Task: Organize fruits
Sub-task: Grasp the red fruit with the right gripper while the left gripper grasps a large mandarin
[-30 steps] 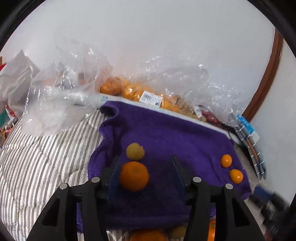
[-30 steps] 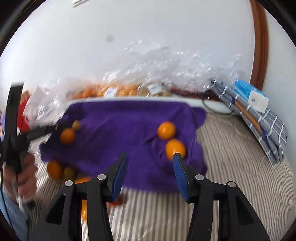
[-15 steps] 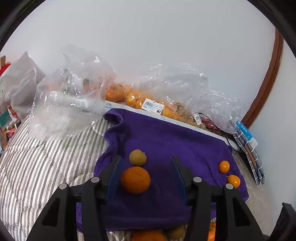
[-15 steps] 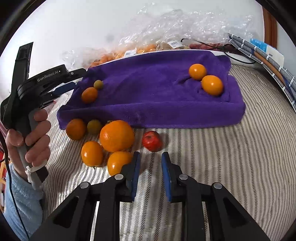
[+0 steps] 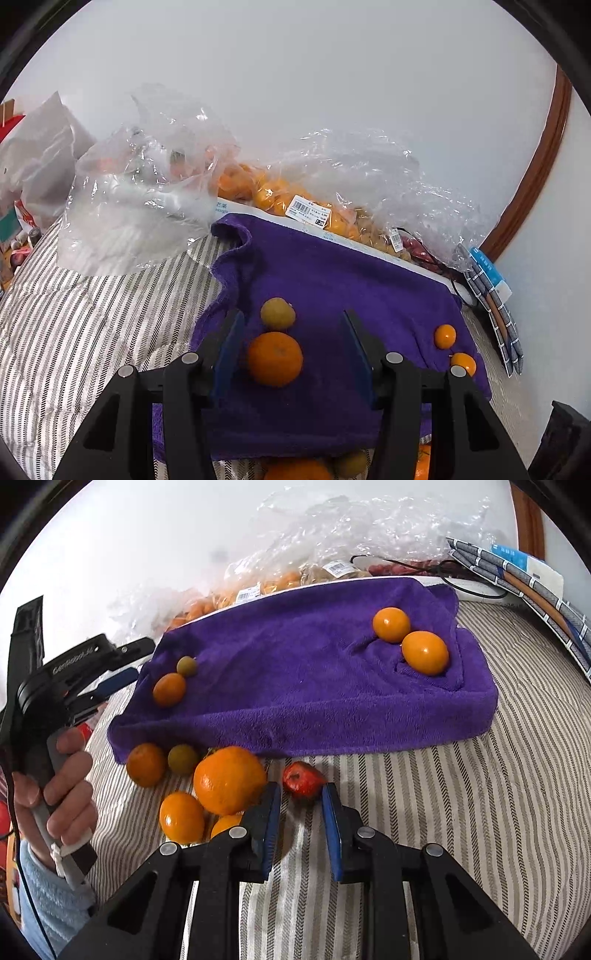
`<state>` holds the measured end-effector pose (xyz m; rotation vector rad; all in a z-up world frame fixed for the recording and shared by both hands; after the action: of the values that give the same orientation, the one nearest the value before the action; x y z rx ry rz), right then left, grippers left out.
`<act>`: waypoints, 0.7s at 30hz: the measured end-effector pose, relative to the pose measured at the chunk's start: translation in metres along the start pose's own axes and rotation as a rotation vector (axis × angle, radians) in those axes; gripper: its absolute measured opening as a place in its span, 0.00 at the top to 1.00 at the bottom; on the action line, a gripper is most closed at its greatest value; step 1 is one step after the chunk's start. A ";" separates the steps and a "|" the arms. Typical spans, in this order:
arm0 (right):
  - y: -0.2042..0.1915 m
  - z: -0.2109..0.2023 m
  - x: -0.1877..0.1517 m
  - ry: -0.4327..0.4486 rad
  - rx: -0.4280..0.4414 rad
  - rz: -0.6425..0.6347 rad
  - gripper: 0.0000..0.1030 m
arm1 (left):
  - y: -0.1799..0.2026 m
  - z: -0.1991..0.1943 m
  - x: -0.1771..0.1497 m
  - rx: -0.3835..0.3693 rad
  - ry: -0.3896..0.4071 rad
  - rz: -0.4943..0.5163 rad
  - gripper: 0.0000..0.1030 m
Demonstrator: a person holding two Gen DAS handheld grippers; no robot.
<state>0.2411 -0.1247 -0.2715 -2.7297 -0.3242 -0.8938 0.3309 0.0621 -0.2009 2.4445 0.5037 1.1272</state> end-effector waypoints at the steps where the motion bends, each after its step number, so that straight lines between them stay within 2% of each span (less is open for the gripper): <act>1: 0.001 0.001 0.001 0.000 0.001 0.002 0.76 | 0.000 0.000 -0.001 0.000 -0.003 0.001 0.50; 6: 0.001 0.005 0.005 0.000 -0.006 -0.010 0.76 | 0.002 0.001 -0.001 0.000 -0.002 0.005 0.50; 12: -0.002 0.008 0.009 0.020 -0.055 -0.073 0.76 | 0.007 -0.009 0.000 -0.003 0.018 0.025 0.50; 15: 0.000 0.008 0.009 0.020 -0.053 -0.074 0.77 | 0.013 -0.026 0.003 0.007 0.060 0.082 0.50; 19: 0.008 -0.002 0.007 0.030 -0.091 -0.098 0.77 | 0.009 -0.046 -0.009 0.064 0.045 0.169 0.50; 21: 0.013 -0.009 0.003 0.035 -0.088 -0.099 0.77 | 0.001 -0.051 -0.023 0.077 -0.002 0.190 0.50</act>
<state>0.2426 -0.1392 -0.2647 -2.7954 -0.4266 -1.0035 0.2770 0.0604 -0.1843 2.6043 0.3253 1.2003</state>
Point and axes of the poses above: each gripper's, at about its wrist camera, not at the fingertips, and z roughly the way its jaws point, y to its right, x to its top, the point moved 10 cm from there along z, roughly the way its jaws point, and after that the axes turned 12 degrees about -z, right-handed, at the moved point
